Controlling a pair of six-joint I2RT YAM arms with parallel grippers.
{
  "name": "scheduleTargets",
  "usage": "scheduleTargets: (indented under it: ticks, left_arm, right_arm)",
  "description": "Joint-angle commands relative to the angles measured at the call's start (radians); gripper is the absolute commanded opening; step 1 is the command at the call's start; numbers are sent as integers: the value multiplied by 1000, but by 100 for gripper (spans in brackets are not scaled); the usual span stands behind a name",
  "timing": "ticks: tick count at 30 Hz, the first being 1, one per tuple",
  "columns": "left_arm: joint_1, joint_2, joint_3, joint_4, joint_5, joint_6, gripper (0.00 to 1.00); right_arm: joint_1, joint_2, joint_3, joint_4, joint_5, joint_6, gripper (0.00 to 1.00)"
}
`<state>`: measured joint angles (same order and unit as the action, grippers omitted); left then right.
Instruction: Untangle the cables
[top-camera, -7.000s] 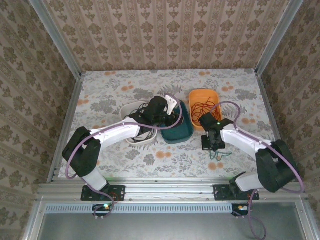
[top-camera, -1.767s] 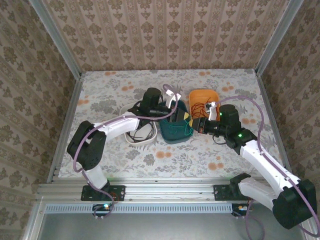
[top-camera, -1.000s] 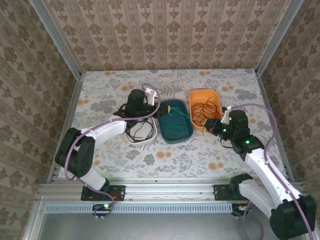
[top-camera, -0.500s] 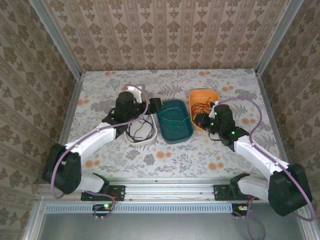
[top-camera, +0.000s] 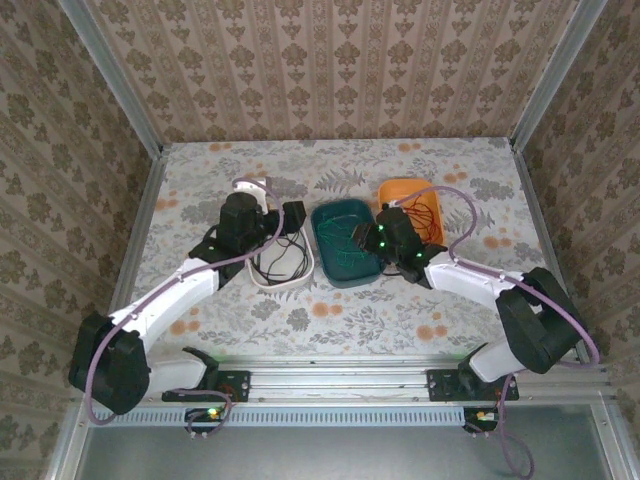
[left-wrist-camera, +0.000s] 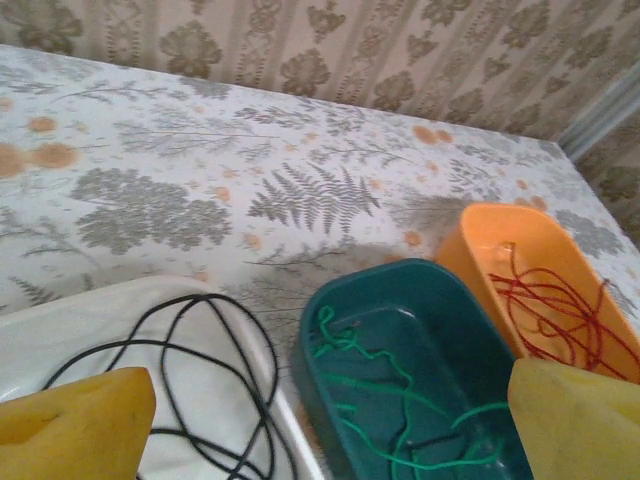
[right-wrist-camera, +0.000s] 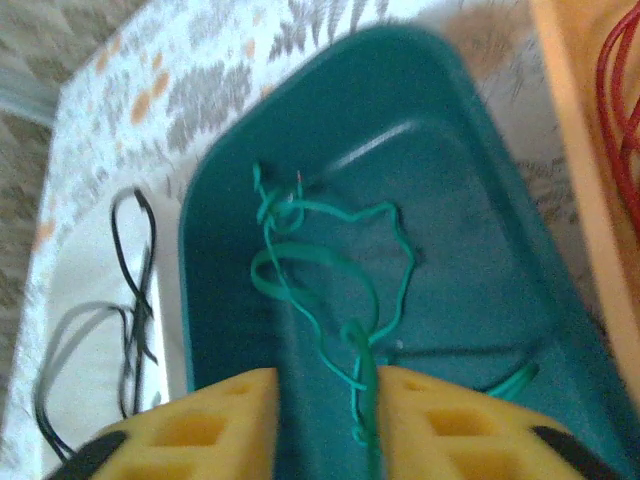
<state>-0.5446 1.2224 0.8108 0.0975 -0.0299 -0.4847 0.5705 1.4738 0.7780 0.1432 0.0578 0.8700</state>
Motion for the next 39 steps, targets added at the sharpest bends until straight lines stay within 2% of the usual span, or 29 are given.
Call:
scheduleTargets:
  ticks: [1,4,9,12,14,16,18,19,20,22,23,26,28,31,32,33,35,37,38,39]
  left_arm:
    - [14,-58,-12,-79,-182,26,94]
    - [18,-109,-36,-116,-358,25,97]
    - [18,-229,-80,-224,-698,21,100]
    - [24,-318,-111,-299,-910,61,100]
    - [42,-363,-138,-333,-1022,117,100]
    - [95,-396,-169,-362,-1072,165,100]
    - [179,-411,-210,-379,-1071,209,100]
    - [204,-411,-235,-368,-1075,226,100]
    - [220,-408,-268,-333,-1100,251,100]
    - [228,-390,-345,-181,-1115,339,100]
    - [234,-373,-381,-104,-1090,379,100]
    - [254,-286,-434,-13,-1073,322,100]
    - [262,-209,-454,40,-1039,286,100]
    - [264,-109,-428,83,-971,305,100]
    - [267,-81,-431,154,-942,351,100]
    - [272,-61,-432,204,-902,385,100]
    - [297,-28,-448,336,-816,446,100]
    - [332,-7,-456,407,-743,443,100]
    - [355,3,-463,447,-705,432,100]
    - [377,13,-474,501,-665,424,100]
  right_arm:
    - [12,-41,10,-101,69,7,42]
    - [12,-140,-16,-155,155,-5,49]
    - [6,-291,-22,-307,326,-43,55]
    - [-15,-398,-39,-412,477,-112,60]
    - [-29,-468,-75,-425,610,-184,71]
    - [-44,-537,-130,-388,748,-280,72]
    - [-59,-602,-223,-225,846,-454,74]
    - [-66,-619,-264,-137,875,-519,79]
    - [-74,-627,-310,-15,887,-604,99]
    - [-111,-598,-382,170,872,-705,100]
    - [-144,-557,-386,184,866,-703,100]
    - [-224,-421,-297,64,903,-596,100]
    - [-248,-326,-313,208,899,-634,100]
    - [-305,-134,-361,486,799,-697,100]
    - [-298,-103,-334,493,803,-724,100]
    - [-306,-92,-321,484,720,-775,100]
    - [-313,-53,-336,574,575,-890,100]
    - [-353,-7,-406,747,362,-964,100]
    - [-378,20,-430,847,365,-945,100]
    - [-407,1,-434,818,359,-892,100]
